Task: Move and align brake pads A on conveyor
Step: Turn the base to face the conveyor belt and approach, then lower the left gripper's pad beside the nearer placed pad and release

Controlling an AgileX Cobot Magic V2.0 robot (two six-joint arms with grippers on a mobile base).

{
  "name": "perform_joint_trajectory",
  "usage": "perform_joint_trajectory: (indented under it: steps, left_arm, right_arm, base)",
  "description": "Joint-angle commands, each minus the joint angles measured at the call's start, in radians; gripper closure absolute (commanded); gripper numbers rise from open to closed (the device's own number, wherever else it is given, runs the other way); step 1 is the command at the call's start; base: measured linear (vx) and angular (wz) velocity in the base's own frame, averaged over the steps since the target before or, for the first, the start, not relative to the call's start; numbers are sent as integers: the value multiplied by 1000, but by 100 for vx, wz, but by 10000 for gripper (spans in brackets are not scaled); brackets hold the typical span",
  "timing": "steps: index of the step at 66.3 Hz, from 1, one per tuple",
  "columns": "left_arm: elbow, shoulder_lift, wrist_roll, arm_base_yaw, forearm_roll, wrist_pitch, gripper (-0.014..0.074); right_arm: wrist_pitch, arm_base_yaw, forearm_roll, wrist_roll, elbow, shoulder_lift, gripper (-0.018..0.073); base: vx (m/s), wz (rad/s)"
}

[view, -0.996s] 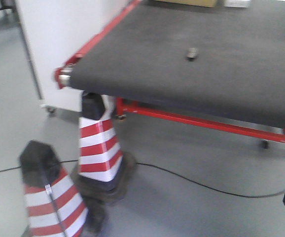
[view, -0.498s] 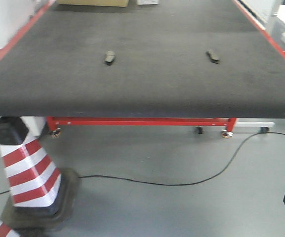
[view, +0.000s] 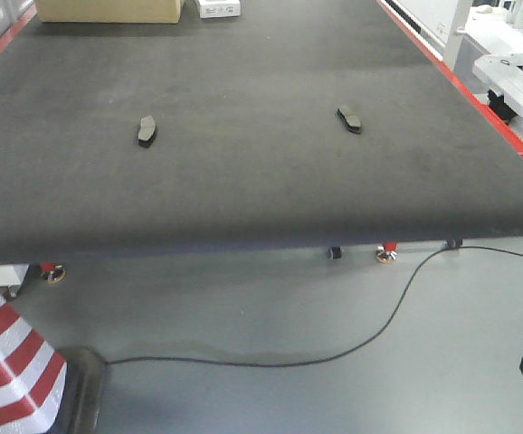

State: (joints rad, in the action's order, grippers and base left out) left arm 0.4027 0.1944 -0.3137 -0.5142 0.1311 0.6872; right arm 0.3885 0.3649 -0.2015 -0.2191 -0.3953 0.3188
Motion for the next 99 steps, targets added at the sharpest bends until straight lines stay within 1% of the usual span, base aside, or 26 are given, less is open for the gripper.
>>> perform_joint_trajectory:
  steps: [1, 63, 99]
  left_arm:
    - [27, 8, 0, -3, 5, -92, 603]
    - [27, 8, 0, -3, 6, -91, 603]
    - [27, 8, 0, -3, 6, -91, 603]
  right_arm:
    - [-98, -5, -14, 9, -29, 7, 564]
    - [-98, -5, -14, 9, -29, 7, 564]
    - [-98, -5, -14, 9, -29, 7, 564]
  base:
    - [29, 0]
    - [35, 3]
    - [24, 2]
